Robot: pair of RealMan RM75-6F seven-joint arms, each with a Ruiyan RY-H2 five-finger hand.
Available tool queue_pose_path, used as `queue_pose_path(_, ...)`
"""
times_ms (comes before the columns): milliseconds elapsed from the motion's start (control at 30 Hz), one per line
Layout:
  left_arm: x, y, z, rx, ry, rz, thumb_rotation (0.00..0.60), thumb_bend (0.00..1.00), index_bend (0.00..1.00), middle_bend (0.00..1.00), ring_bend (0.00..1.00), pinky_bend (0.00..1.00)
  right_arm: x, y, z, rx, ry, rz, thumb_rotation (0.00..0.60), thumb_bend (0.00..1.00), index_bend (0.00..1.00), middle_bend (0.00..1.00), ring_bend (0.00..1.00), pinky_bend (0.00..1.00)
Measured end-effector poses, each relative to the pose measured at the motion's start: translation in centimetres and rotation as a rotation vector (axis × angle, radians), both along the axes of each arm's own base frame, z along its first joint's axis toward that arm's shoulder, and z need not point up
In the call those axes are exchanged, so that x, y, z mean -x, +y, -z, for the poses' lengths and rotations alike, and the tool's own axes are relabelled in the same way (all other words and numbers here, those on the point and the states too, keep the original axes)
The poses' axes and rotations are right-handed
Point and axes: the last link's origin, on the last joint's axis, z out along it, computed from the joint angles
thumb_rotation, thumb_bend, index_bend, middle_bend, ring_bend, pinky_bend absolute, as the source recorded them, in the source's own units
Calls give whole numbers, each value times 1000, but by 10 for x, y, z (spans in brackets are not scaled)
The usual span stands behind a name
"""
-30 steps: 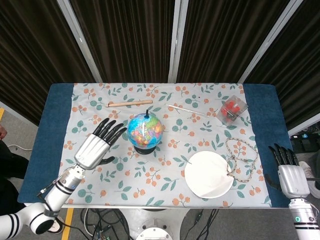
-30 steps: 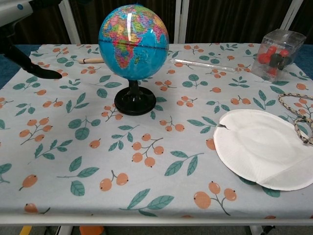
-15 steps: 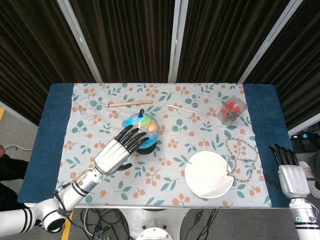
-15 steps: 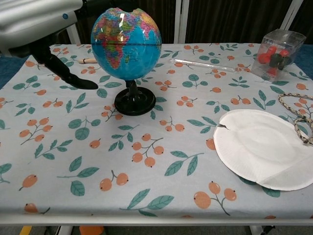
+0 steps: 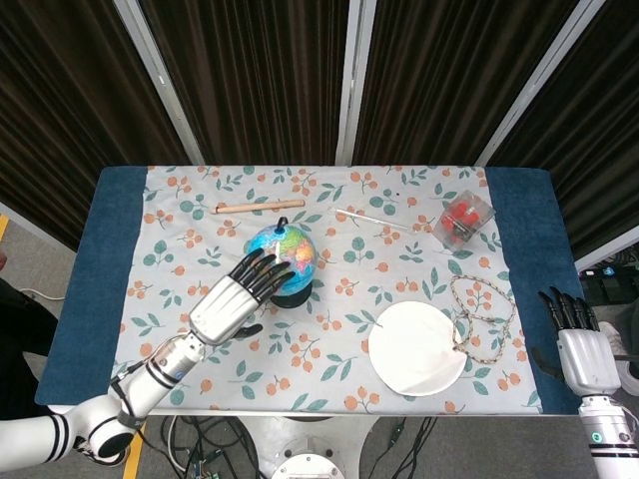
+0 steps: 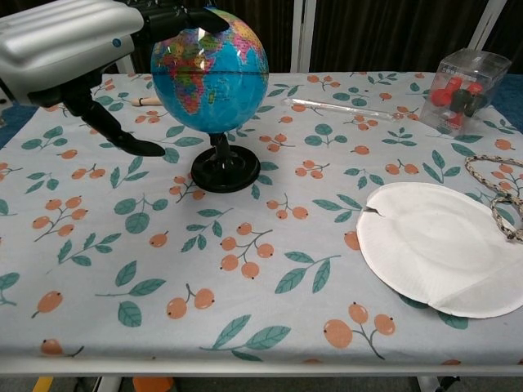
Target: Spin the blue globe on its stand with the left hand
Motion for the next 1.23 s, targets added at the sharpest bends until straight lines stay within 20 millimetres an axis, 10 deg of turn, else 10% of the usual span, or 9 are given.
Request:
queue_pose_path(733,52,0,-35,-100,40,-160,600,88,72,70,35,21,-3,0,0,3,8,-3,600,233,0,0,0,0)
queue_pose_path(1233,178,-52,-86,-239,128,-521,600,89,72,69,35,21,-16,-2,4,-7,7,-34,600,233,0,0,0,0)
